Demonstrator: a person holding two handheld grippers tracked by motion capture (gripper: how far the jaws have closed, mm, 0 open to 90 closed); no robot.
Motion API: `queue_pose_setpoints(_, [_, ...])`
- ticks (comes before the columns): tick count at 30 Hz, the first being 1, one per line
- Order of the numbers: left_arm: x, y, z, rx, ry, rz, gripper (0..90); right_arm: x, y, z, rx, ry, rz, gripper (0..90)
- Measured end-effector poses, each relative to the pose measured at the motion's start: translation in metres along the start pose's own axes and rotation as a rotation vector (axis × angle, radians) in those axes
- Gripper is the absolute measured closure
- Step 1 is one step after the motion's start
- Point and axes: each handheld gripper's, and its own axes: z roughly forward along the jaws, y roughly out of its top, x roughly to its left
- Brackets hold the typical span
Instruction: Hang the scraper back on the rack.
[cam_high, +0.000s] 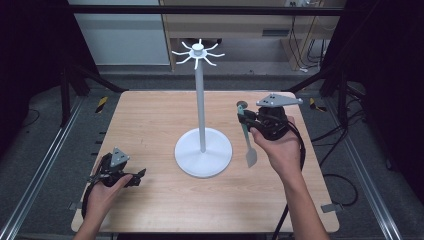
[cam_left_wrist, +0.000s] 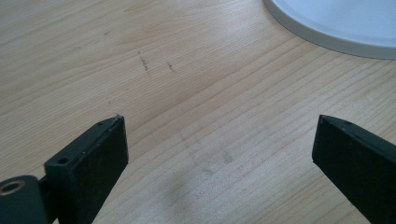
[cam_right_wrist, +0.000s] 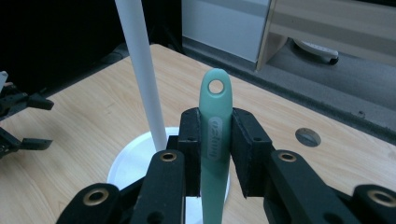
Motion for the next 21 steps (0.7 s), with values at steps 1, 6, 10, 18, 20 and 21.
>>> queue_pose_setpoints(1, [0.0,0.0,0.0,0.003,-0.001,-0.002,3.6,0.001,0.003,0.001,-0.005,-0.002,0.002,74.8])
queue_pose_setpoints(6, [-0.001,0.0,-0.001,-0.003,-0.003,-0.004,3.6,0.003,0.01,0.001,-0.02,-0.008,0.008,74.7])
queue_pose_setpoints(10, [0.0,0.0,-0.001,-0.002,-0.004,-0.007,3.6,0.005,0.018,-0.004,-0.046,-0.012,0.008,74.7])
queue_pose_setpoints(18, [0.001,0.0,-0.001,-0.002,-0.004,-0.011,3.7,0.007,0.029,-0.008,-0.074,-0.016,0.012,74.7])
queue_pose_setpoints(20, [0.001,0.0,-0.001,0.0,-0.004,-0.011,3.7,0.009,0.033,-0.008,-0.082,-0.015,0.011,74.7])
queue_pose_setpoints(21, [0.001,-0.001,-0.001,0.001,-0.004,-0.011,3.7,0.009,0.034,-0.008,-0.085,-0.014,0.013,74.8])
